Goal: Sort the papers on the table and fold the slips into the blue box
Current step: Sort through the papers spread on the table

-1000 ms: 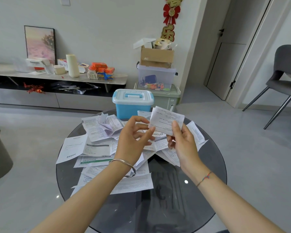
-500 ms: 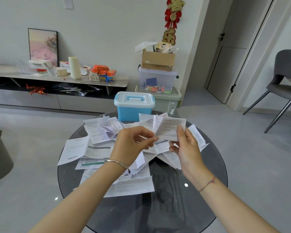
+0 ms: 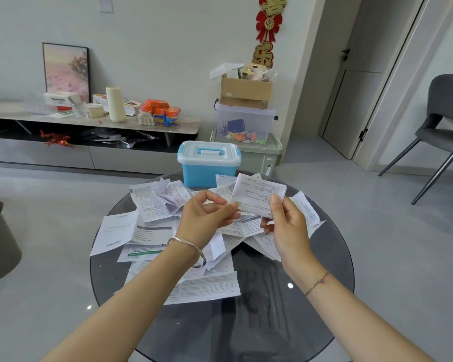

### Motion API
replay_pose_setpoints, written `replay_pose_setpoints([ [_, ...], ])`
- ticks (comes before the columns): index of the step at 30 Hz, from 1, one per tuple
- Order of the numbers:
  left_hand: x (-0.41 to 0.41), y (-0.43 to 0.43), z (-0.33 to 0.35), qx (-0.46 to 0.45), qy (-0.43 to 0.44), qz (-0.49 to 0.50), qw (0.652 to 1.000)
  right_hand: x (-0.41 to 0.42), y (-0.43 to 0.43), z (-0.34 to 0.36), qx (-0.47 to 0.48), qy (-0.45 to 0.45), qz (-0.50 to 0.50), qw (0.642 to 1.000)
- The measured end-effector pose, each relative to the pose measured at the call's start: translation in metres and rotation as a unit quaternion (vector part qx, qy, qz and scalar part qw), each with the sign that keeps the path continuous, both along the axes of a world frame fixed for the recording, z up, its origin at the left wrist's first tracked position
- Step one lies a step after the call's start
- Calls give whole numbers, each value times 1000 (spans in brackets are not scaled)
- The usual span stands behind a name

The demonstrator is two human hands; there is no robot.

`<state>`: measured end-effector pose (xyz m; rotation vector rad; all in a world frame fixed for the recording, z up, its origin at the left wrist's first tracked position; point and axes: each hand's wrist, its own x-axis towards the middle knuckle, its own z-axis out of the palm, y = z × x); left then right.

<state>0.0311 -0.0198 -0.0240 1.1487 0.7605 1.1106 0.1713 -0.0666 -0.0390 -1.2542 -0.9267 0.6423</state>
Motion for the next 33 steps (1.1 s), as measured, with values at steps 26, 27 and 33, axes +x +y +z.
replay_pose_setpoints([
  [26, 5, 18, -48, 136, 366, -82, 917, 67, -37, -29, -272, -189, 106, 938],
  [27, 7, 18, -50, 141, 371, -87, 914, 67, -37, -34, -279, -198, 105, 934],
  [33, 17, 11, -52, 204, 369, -122, 898, 74, -42, -45, -302, -266, 90, 911],
])
